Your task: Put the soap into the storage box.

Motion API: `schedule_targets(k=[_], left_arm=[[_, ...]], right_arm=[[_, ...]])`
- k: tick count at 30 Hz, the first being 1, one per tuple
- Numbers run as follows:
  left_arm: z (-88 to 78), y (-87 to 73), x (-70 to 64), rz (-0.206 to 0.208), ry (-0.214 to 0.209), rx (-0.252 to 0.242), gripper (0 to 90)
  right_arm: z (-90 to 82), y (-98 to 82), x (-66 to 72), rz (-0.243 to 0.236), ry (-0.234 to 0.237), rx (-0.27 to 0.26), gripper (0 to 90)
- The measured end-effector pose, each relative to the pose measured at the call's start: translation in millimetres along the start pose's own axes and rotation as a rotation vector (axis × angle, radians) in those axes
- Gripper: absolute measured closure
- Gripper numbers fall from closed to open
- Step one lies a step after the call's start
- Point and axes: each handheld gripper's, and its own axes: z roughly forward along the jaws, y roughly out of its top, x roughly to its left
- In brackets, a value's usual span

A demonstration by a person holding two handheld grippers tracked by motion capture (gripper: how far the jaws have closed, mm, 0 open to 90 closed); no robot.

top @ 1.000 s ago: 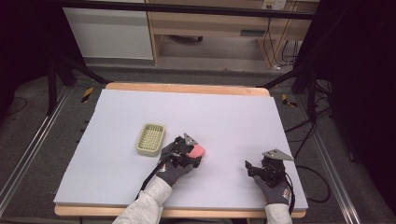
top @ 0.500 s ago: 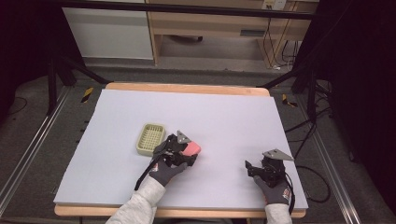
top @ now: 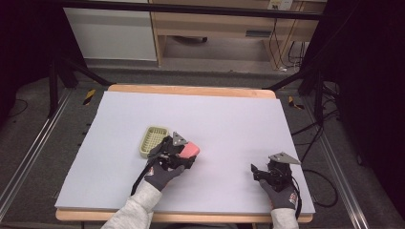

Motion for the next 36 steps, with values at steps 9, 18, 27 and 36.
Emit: schedule_targets(k=[9, 18, 27, 36], left_arm=[[-14.2, -4.8, 7.1, -0.009, 0.010, -0.012, 37.1], [-25.2, -10.6, 15.0, -0.017, 0.022, -0.024, 37.1], [-36.3, -17.3, 26.1, -0.047, 0.036, -0.040, 37.1], [-46.2, -18.2, 39.3, -0.086, 0.060, -0.068, 37.1]], right_arm=[[0.3, -0.1, 0.0, -0.002, -0.001, 0.000, 19.1], [0.3, -0.2, 0.0, -0.002, -0.001, 0.001, 19.1], [-0.6, -0.1, 0.2, 0.003, 0.003, -0.004, 19.1], [-0.7, -0.2, 0.5, 0.000, 0.003, -0.007, 19.1]])
